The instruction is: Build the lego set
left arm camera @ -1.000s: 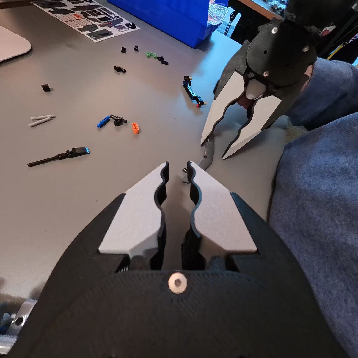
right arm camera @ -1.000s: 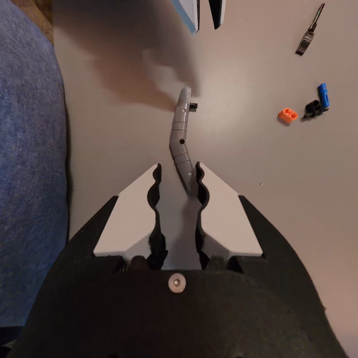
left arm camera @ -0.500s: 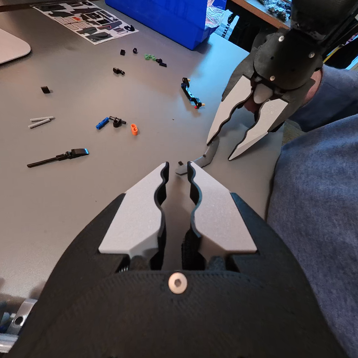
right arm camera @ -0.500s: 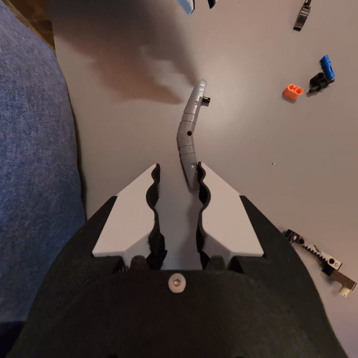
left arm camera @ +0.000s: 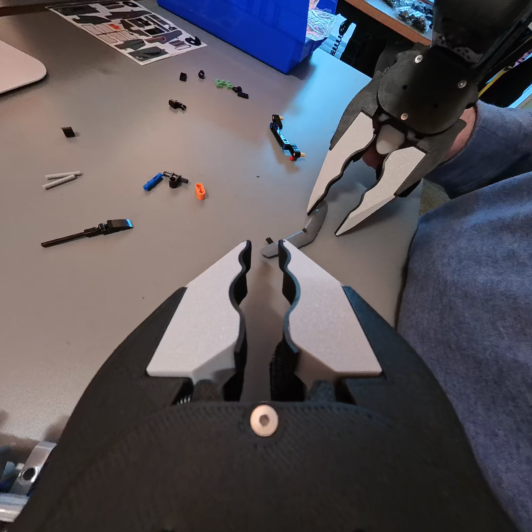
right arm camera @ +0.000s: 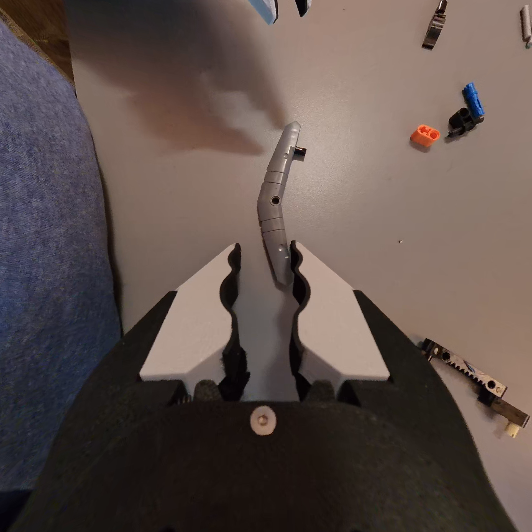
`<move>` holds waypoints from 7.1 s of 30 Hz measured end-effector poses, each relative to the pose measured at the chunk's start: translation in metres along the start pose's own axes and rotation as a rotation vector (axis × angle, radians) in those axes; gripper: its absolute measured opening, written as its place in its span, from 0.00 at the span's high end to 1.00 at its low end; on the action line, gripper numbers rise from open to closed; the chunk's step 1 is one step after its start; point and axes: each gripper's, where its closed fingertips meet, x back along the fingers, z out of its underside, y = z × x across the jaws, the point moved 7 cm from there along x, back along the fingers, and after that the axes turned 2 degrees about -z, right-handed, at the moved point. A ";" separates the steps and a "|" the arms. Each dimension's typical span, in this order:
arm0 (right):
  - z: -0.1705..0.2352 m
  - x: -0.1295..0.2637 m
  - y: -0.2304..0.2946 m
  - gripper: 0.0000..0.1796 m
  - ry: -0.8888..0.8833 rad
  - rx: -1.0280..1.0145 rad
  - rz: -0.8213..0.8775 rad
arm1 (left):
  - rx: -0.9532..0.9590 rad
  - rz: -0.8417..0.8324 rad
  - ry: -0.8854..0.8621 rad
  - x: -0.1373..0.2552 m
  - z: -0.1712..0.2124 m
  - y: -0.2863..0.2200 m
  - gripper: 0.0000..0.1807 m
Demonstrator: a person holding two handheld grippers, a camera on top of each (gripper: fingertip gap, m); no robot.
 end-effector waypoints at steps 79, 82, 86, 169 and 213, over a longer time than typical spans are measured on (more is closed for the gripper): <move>-0.042 0.096 -0.162 0.83 -0.135 -0.148 0.297 | -0.053 -0.097 0.030 0.007 0.001 0.006 0.91; -0.013 0.121 -0.164 0.84 -0.092 -0.192 0.273 | -0.045 -0.071 0.027 0.003 0.001 0.005 0.91; 0.012 0.112 -0.150 0.84 -0.022 -0.170 0.190 | -0.049 -0.061 0.038 -0.002 0.001 0.003 0.91; -0.004 0.101 -0.146 0.83 -0.058 0.029 0.186 | -0.038 -0.035 0.101 -0.024 0.009 0.000 0.91; 0.012 0.028 -0.168 0.93 0.058 -0.103 0.059 | -0.078 -0.032 0.093 -0.039 -0.009 -0.005 0.91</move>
